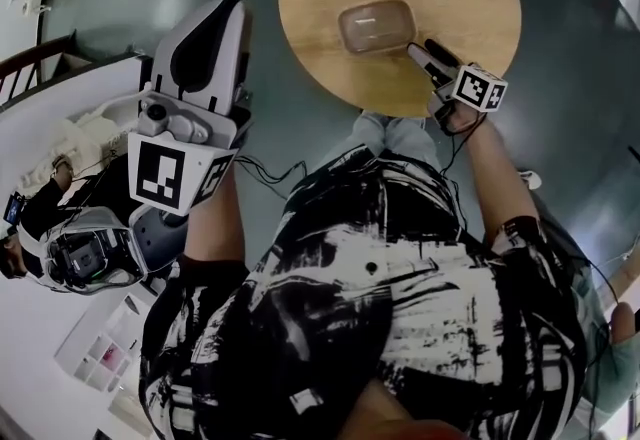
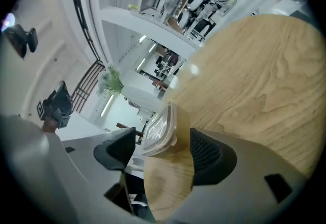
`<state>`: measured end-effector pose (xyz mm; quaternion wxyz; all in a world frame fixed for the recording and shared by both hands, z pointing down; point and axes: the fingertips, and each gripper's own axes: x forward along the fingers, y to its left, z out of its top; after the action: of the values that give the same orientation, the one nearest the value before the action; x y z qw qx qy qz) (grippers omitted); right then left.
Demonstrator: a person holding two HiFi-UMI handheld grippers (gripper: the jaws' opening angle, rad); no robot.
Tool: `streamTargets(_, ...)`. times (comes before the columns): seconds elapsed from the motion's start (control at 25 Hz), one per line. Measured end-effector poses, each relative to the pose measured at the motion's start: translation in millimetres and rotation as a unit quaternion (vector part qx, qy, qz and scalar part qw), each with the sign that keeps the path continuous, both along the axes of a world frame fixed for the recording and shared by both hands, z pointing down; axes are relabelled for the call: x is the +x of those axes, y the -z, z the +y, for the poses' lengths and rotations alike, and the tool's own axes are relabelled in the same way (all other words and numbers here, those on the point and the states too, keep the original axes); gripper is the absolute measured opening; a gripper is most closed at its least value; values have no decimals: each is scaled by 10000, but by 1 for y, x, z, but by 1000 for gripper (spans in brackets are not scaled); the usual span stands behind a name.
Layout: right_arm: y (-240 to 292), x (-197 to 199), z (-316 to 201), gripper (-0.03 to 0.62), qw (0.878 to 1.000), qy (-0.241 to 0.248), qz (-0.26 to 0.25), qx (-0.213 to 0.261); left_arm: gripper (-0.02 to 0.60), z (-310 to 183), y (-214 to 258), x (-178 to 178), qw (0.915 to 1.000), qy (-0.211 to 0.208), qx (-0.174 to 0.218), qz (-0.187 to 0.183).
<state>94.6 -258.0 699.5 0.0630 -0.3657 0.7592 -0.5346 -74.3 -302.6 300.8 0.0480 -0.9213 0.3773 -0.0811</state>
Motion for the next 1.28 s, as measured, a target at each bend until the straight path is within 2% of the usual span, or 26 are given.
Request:
streamTargets(0.24, -17, -4, 1, 214, 9990, 70, -374, -241, -2, -4, -6, -1, 10000, 29, -28, -70)
streamTargets(0.4, -26, 3, 3, 174, 9981, 19, -394, -469, -2, -4, -6, 0, 9999, 37, -49, -103)
streamTargets(0.56, -17, -4, 0, 114, 9911, -66, -1197, -579, -2, -5, -4, 2, 9999, 36, -57, -137)
streamTargets(0.84, -20, -5, -4, 70, 9871, 41, -1523, -498, -2, -4, -8, 4, 9998, 23, -69, -178)
streamTargets(1.0, -17, -6, -5, 3, 9838, 106, -1723, -473, -2, -5, -9, 4, 9998, 40, -78, -176)
streamTargets(1.28, -10, -3, -5, 2, 9854, 183, -1653, -370, -2, -8, -5, 5, 9999, 42, -42, -136)
